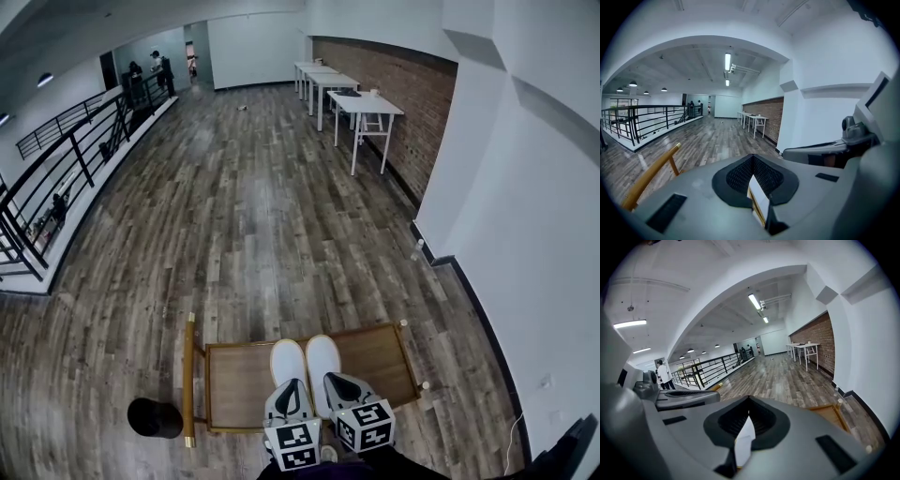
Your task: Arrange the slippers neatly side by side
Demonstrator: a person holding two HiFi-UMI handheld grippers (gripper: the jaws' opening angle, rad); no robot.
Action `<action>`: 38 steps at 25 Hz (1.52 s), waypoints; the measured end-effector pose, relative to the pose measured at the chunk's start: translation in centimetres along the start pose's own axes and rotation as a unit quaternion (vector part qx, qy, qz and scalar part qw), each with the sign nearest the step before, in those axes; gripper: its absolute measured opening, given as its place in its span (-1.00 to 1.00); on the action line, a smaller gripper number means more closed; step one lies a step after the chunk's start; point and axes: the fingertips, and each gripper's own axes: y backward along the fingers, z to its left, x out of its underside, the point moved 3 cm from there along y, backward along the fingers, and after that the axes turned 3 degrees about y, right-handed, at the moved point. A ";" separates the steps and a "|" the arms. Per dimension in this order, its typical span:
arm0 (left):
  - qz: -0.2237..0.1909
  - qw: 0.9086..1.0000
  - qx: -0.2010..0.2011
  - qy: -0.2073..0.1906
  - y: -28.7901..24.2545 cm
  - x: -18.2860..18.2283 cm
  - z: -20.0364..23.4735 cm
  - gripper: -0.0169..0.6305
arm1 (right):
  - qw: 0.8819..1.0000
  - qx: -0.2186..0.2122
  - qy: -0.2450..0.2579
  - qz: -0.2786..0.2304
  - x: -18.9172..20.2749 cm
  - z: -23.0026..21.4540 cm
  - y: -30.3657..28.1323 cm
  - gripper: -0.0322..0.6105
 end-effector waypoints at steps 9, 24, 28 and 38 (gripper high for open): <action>0.010 1.000 -0.011 0.009 0.1 0.6 1.0 -0.95 | 1.000 0.010 0.017 0.021 1.1 1.0 -0.1 -0.90; 0.011 1.000 -0.010 0.011 0.2 0.6 1.1 -0.95 | 1.000 0.008 0.023 0.014 0.8 1.1 0.1 -0.90; 0.011 1.000 -0.009 0.013 0.1 0.7 0.8 -0.95 | 1.000 0.008 0.022 0.015 1.0 0.9 0.3 -0.90; 0.015 1.000 -0.006 0.013 0.3 0.8 0.6 -0.95 | 1.000 0.009 0.020 0.012 0.7 1.0 0.3 -0.90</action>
